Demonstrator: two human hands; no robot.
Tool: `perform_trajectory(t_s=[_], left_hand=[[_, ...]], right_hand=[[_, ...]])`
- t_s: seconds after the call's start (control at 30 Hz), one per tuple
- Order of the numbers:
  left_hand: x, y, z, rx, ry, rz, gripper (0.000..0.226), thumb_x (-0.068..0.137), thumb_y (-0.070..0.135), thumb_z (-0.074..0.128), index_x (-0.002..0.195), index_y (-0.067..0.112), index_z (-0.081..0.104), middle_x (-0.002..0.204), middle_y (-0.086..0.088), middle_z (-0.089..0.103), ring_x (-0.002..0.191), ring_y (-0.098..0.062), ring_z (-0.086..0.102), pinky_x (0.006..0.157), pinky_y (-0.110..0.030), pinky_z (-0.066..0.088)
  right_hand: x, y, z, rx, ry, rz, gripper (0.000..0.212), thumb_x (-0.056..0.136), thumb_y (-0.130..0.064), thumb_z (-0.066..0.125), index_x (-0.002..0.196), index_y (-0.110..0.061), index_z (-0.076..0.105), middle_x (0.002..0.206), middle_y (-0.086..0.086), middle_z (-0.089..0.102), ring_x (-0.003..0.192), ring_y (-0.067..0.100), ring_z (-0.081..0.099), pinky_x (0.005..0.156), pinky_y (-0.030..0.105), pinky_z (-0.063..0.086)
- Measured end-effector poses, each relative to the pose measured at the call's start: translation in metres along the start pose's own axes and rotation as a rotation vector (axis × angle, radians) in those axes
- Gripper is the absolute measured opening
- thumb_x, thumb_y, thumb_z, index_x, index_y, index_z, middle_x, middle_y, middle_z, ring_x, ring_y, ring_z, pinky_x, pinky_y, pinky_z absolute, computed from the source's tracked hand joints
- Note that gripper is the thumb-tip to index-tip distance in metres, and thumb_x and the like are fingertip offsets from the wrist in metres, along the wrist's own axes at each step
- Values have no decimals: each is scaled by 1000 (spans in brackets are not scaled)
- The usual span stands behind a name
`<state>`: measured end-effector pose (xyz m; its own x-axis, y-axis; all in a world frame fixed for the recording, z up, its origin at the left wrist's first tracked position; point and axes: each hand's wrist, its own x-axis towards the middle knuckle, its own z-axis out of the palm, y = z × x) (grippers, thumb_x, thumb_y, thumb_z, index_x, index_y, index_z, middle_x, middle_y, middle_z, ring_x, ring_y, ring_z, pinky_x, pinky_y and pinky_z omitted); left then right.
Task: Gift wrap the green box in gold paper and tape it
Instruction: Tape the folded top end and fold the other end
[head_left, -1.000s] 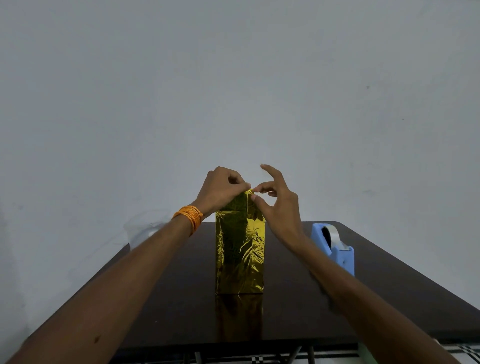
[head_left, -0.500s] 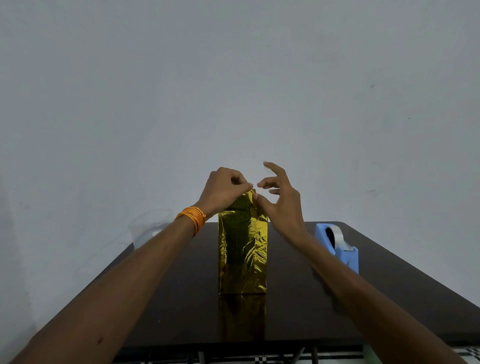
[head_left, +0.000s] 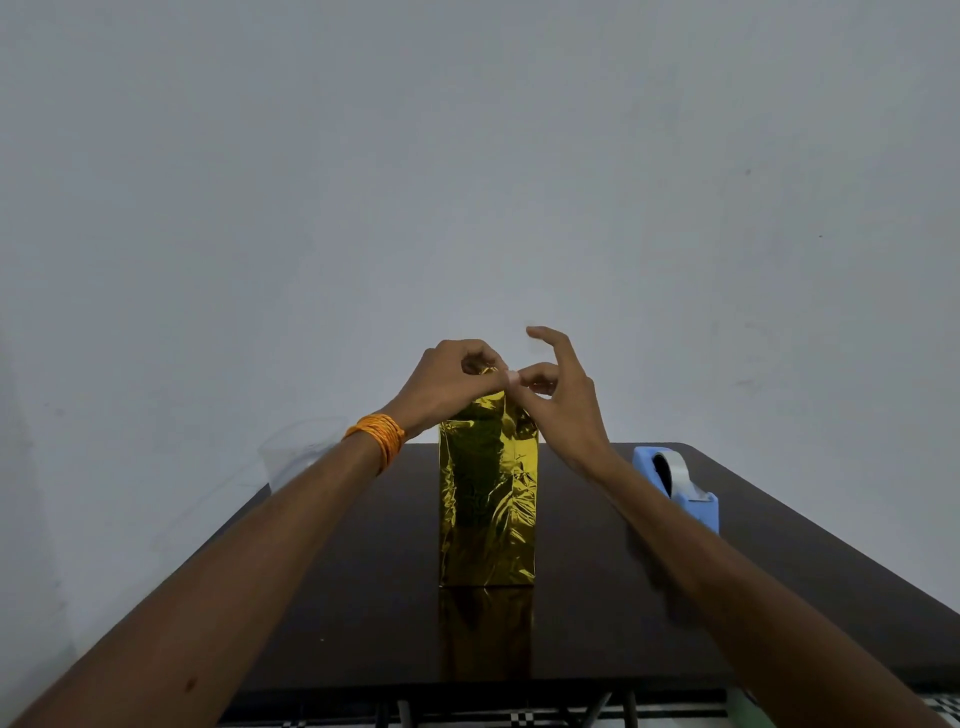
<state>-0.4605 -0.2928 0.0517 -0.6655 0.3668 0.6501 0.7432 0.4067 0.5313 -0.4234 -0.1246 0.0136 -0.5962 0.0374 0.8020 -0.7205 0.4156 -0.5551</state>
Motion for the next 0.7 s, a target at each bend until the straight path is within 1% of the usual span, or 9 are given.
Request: perform_trajectory(t_s=[0.07, 0.13, 0.23, 0.3, 0.37, 0.43, 0.5, 0.63, 0.7], left_hand=[[0, -2, -1, 20, -26, 11, 20, 86, 37, 72, 96, 20, 76, 92, 5, 73, 89, -13, 68, 80, -33, 58], [1, -2, -2, 30, -18, 19, 17, 88, 31, 71, 94, 16, 76, 90, 3, 73, 87, -13, 68, 80, -34, 58], [4, -1, -3, 62, -5, 31, 15, 88, 26, 71, 94, 13, 76, 88, 2, 73, 84, -12, 68, 76, -27, 56], [6, -1, -1, 85, -3, 30, 16, 89, 27, 70, 94, 13, 76, 89, 0, 73, 84, -13, 68, 72, -22, 54], [7, -2, 0, 107, 1, 18, 16, 90, 27, 69, 95, 13, 75, 93, -1, 72, 86, -13, 67, 71, -18, 52], [9, -3, 1, 111, 0, 10, 17, 91, 26, 68, 95, 11, 75, 94, -2, 72, 86, -13, 67, 73, -20, 52], [11, -3, 2, 108, -2, 1, 18, 91, 27, 68, 96, 10, 75, 95, -1, 72, 87, -11, 66, 73, -19, 51], [18, -4, 5, 145, -35, -22, 18, 89, 26, 70, 96, 10, 75, 95, -3, 72, 86, -15, 66, 71, -21, 50], [21, -7, 5, 139, -61, -47, 18, 89, 25, 70, 96, 9, 76, 97, -4, 72, 88, -16, 66, 72, -21, 51]], right_hand=[[2, 1, -1, 16, -11, 14, 63, 90, -19, 73, 143, -22, 40, 86, -6, 74, 88, 4, 69, 88, 18, 50], [3, 2, -2, 24, -25, 32, 65, 89, -16, 73, 144, -22, 39, 86, -4, 74, 88, 6, 70, 86, 19, 52], [3, 4, -5, 38, -54, 78, 63, 92, -18, 71, 145, -23, 37, 87, -3, 75, 88, 7, 70, 81, 14, 51], [2, 5, -9, 41, -79, 143, 57, 96, -24, 64, 145, -26, 35, 92, -4, 76, 94, 4, 68, 84, 13, 46], [-1, 11, -15, 10, -114, 212, 50, 101, -28, 56, 145, -29, 34, 100, -7, 75, 104, 2, 62, 93, 23, 41], [-7, 20, -19, -35, -163, 244, 46, 103, -30, 51, 145, -31, 33, 107, -8, 72, 111, 9, 59, 102, 34, 39], [-11, 26, -22, -39, -162, 264, 44, 103, -30, 50, 144, -33, 34, 110, -9, 71, 113, 11, 58, 104, 38, 38], [-11, 30, -25, -31, -137, 266, 42, 101, -26, 52, 141, -33, 39, 98, -28, 68, 102, -12, 55, 97, 29, 33], [-12, 32, -25, -24, -148, 261, 43, 101, -27, 53, 140, -35, 38, 97, -26, 69, 96, -21, 53, 91, 19, 33]])
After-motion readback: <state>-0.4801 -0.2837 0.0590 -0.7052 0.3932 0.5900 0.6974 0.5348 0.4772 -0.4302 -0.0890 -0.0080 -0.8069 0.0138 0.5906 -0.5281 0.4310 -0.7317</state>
